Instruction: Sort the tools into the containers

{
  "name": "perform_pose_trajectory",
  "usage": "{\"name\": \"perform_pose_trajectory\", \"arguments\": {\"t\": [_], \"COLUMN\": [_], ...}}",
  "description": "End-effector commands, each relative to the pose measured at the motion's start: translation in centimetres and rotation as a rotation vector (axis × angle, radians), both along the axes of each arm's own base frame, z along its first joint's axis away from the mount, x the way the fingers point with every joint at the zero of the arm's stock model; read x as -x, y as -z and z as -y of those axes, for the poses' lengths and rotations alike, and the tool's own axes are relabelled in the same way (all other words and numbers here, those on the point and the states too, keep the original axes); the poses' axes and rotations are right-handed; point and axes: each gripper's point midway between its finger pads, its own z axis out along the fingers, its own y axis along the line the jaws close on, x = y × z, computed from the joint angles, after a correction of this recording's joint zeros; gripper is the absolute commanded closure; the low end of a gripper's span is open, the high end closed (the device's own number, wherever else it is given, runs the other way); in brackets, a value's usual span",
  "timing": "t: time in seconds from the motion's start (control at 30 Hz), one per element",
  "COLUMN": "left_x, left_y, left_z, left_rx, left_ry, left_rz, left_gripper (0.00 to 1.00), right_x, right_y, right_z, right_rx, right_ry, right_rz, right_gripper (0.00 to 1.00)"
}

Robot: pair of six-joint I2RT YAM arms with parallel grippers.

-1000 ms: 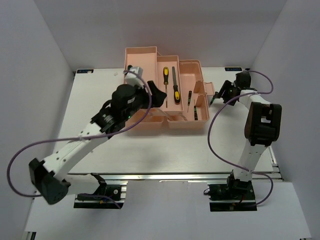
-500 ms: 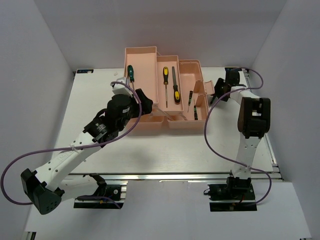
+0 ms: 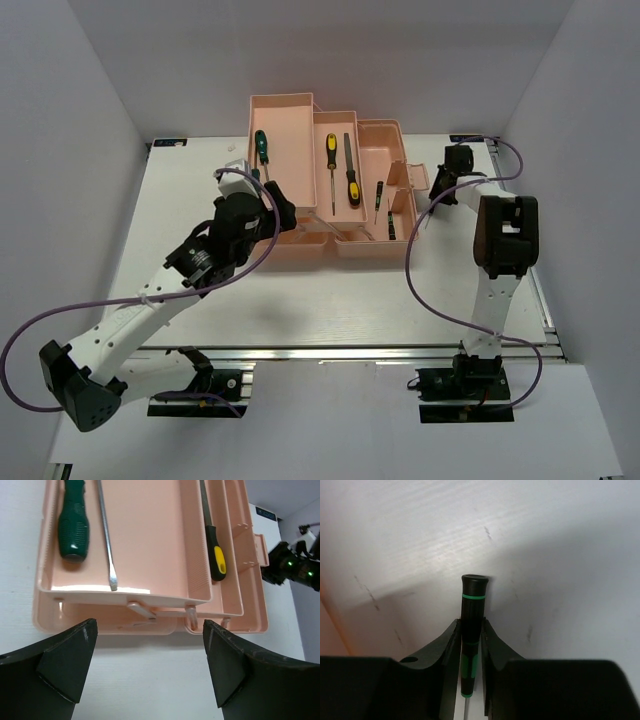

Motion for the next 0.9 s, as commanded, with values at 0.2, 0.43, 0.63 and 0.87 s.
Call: {"name": "perform_pose_trajectory", "arguments": {"t": [0.2,0.43,0.63,0.87], "left_x": [2.6,5.7,8.3,9.8], "left_y": [-2.8,1.1,6.1,9.2], "left_z": [-7.1,-10.9,-12.1,-12.0], "left_rx": [-0.057,-0.010,0.096,0.157], "left_ry": [-0.198,-0.327,-0.362,-0.343], "left_rz": [0.073,-0.003,-0.081,-0.134], "left_gripper": [0.02,0.03,0.04,0.05], "right_x": [5.1,4.1,4.3,6.3], "right_y": [-2.0,-11.1,-21.5,-23.6], "right_z": [5.6,2.9,-2.6,-12.1], "right_rx": [-0.015,-0.032,-0.118,-0.215], "right_ry": [0.002,-0.323,-0.655,-0.805], "right_rz": [-0.046,0.209,0.465,0.462], "right_gripper": [1.00,1.00,1.00,1.00]}}
